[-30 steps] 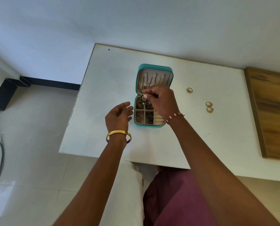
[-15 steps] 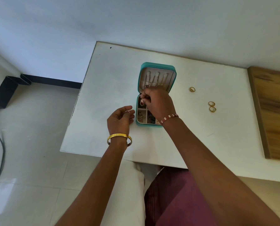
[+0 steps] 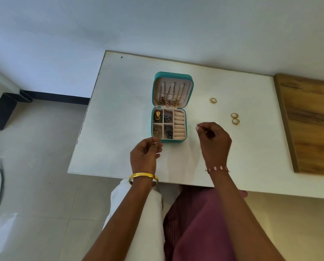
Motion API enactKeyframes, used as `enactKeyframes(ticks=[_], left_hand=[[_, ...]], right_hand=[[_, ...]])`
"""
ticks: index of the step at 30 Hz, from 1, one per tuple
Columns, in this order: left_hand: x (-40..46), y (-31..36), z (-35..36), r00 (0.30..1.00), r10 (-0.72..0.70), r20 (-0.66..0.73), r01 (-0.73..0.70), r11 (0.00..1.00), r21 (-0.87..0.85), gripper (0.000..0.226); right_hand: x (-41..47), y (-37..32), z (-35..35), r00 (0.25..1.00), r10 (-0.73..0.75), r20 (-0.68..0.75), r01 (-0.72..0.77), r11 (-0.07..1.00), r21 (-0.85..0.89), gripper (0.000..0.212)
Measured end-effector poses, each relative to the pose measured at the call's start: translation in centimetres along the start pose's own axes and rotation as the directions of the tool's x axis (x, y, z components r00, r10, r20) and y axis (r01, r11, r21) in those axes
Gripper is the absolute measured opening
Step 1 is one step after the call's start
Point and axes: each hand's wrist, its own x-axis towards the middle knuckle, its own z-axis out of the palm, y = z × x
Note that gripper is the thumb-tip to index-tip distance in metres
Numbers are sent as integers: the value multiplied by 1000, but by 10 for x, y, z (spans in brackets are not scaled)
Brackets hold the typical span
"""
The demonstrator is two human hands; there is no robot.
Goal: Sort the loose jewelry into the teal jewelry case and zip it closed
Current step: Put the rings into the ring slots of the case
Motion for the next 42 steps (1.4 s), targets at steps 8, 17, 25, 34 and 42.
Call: enactKeyframes(ticks=[8, 17, 25, 34, 42], left_hand=[[-29, -23, 37, 978, 6, 207, -49, 977, 205, 22], [-19, -31, 33, 966, -16, 259, -52, 966, 253, 19], [-18, -33, 31, 957, -12, 289, -56, 972, 229, 18], [-17, -35, 32, 955, -14, 297, -56, 973, 224, 16], [-15, -36, 30, 954, 20, 298, -91, 969, 228, 19]], right_hand=[[-27, 43, -31, 949, 313, -35, -315, 948, -52, 10], [-29, 49, -18, 984, 124, 126, -74, 937, -342, 24], [-32, 48, -13, 987, 72, 145, -14, 932, -362, 30], [-41, 34, -13, 987, -36, 155, 64, 982, -176, 9], [-49, 26, -7, 976, -87, 201, 95, 995, -32, 6]])
